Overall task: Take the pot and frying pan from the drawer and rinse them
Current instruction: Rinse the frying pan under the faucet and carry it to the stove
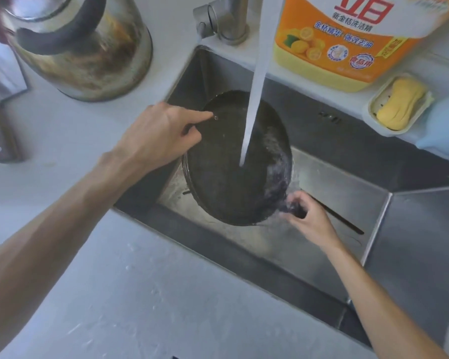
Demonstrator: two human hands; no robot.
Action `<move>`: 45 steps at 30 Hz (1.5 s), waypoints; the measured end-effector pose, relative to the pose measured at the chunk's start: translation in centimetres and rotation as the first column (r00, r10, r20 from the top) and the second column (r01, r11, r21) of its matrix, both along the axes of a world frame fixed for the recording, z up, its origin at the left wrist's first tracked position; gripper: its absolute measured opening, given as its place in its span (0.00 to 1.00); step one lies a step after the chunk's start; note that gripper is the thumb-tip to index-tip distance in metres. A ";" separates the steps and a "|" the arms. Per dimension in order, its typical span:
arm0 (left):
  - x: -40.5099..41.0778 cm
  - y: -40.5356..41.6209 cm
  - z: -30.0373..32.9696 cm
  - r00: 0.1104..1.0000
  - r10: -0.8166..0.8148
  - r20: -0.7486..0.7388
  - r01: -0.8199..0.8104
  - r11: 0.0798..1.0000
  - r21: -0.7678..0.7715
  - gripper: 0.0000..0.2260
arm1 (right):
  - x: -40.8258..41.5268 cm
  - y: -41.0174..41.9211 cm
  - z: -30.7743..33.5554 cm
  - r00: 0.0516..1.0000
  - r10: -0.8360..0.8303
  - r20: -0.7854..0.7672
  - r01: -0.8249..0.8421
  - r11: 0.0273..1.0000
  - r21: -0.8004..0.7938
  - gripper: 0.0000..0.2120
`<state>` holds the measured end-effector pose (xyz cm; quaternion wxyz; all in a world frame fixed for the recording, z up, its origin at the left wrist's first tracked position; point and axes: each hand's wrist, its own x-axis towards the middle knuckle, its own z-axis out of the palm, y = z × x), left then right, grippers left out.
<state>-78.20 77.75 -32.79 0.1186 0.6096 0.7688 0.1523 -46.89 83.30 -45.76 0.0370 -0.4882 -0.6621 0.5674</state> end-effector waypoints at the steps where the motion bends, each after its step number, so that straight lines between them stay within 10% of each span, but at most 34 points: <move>1: -0.2 0.1 0.0 1.000 0.025 -0.013 -0.025 0.998 -0.049 0.19 | 0.0 0.2 0.2 0.999 0.047 0.026 -0.046 0.998 -0.031 0.14; 10: -0.2 -3.4 -7.3 0.989 0.071 0.130 0.012 0.836 -0.548 0.28 | 0.0 5.8 8.2 0.768 0.375 0.519 -0.546 0.807 0.225 0.13; 18: 2.1 -2.8 -10.0 0.960 0.176 0.217 -0.119 0.960 -0.254 0.33 | 0.9 5.1 9.1 0.850 0.162 0.501 -0.526 0.315 0.790 0.09; 23: 0.0 -2.7 -7.2 0.995 0.052 0.085 -0.056 0.997 0.044 0.29 | 1.2 2.0 4.4 0.977 0.004 0.213 -0.175 0.587 0.791 0.10; 27: -1.0 -1.5 -3.4 0.993 -0.115 -0.034 0.119 0.979 0.164 0.25 | 0.2 -0.4 1.2 0.997 -0.073 0.029 0.057 0.923 0.379 0.13; 30: -1.0 -0.3 -1.7 0.987 -0.143 -0.072 0.152 0.980 0.130 0.22 | -0.1 -1.2 0.6 0.998 0.004 0.067 -0.011 0.995 0.099 0.13; 37: -1.0 -1.8 -4.0 0.981 0.141 0.135 -0.121 0.981 -0.150 0.32 | 0.9 0.7 4.3 0.954 0.083 0.288 -0.178 0.931 0.320 0.13; 45: 0.8 -2.4 -7.8 0.849 0.437 0.298 -0.365 0.892 -0.268 0.17 | 1.2 3.2 8.4 0.929 0.019 0.369 -0.322 0.535 0.782 0.15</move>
